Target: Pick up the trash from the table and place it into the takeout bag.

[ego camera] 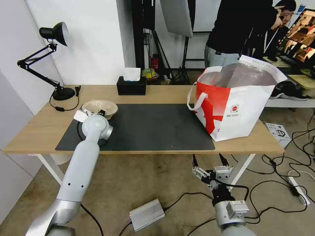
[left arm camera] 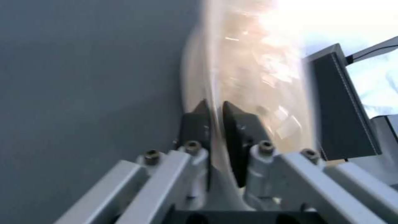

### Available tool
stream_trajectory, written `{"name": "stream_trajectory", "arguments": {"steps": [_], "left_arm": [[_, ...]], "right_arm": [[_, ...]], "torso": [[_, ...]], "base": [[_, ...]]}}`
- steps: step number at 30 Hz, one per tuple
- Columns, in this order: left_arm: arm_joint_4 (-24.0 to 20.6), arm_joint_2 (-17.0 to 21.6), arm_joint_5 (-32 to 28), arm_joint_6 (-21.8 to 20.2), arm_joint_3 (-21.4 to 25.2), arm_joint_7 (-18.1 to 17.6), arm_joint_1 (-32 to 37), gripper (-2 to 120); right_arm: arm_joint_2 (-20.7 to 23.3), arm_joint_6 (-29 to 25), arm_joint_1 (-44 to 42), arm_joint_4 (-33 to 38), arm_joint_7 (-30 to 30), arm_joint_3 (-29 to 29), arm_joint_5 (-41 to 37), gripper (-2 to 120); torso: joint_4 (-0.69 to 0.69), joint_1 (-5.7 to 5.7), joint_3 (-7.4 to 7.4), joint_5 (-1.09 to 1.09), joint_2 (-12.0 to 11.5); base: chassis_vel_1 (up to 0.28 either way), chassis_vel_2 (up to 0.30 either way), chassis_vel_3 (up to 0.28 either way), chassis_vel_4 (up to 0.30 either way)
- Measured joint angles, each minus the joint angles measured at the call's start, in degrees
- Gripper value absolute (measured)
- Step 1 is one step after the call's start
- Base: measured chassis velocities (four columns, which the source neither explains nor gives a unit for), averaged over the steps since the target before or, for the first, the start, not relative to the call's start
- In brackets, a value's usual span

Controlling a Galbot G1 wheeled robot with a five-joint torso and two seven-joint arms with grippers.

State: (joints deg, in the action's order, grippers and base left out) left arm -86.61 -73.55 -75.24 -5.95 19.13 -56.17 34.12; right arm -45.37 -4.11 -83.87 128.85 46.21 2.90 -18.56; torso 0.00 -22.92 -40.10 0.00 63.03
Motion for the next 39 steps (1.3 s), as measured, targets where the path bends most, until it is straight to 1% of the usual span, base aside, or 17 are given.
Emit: {"name": "stream_trajectory", "arguments": {"steps": [1,3,12,16,19,25,28,33,39], "left_arm": [[0.0,0.0,0.0,0.0,0.0,0.0,0.0,9],[-0.2,0.1,0.4,0.0,0.1,0.1,0.5,0],[-0.8,0.1,1.0,0.1,0.3,0.2,1.4,0],[-1.5,0.6,1.0,0.3,-0.5,0.4,1.8,0],[-2.7,1.5,0.8,1.1,-1.5,0.7,2.1,0],[-4.9,2.1,-0.3,1.3,-2.3,1.1,2.0,0],[-6.8,2.9,-1.3,1.8,-3.2,3.0,1.7,0],[-8.7,3.0,-2.7,2.1,-4.0,3.6,1.2,0],[-10.8,3.0,-4.3,3.8,-6.3,5.9,-0.1,0]], "right_arm": [[0.0,0.0,0.0,0.0,0.0,0.0,0.0,100],[0.0,0.0,0.0,0.0,0.0,0.0,0.0,100],[0.0,0.0,0.0,0.0,0.0,0.0,0.0,100],[0.0,0.0,0.0,0.0,0.0,0.0,0.0,100],[0.0,0.0,0.0,0.0,0.0,0.0,0.0,100],[0.0,0.0,0.0,0.0,0.0,0.0,0.0,100],[0.0,0.0,0.0,0.0,0.0,0.0,0.0,100],[0.0,0.0,0.0,0.0,0.0,0.0,0.0,100],[0.0,0.0,0.0,0.0,0.0,0.0,0.0,100]], "torso": [[0.00,0.00,0.00,0.00,0.0],[0.00,0.00,0.00,0.00,0.0],[0.00,0.00,0.00,0.00,0.0],[0.00,0.00,0.00,0.00,0.0],[0.00,0.00,0.00,-0.01,0.0],[0.00,0.00,0.00,0.00,0.0],[0.01,0.00,0.00,0.00,0.0],[0.00,0.00,0.00,0.01,0.0],[0.01,0.00,0.00,0.00,0.0]], "base": [[0.000,0.000,0.000,0.000],[0.000,0.000,0.000,0.000],[0.000,0.000,0.000,0.000],[0.000,0.000,0.000,0.000],[0.000,0.000,0.000,0.000],[0.000,0.000,0.000,0.000],[0.000,0.000,0.000,0.000],[0.000,0.000,0.000,0.000],[0.000,0.000,0.000,0.000]]}}
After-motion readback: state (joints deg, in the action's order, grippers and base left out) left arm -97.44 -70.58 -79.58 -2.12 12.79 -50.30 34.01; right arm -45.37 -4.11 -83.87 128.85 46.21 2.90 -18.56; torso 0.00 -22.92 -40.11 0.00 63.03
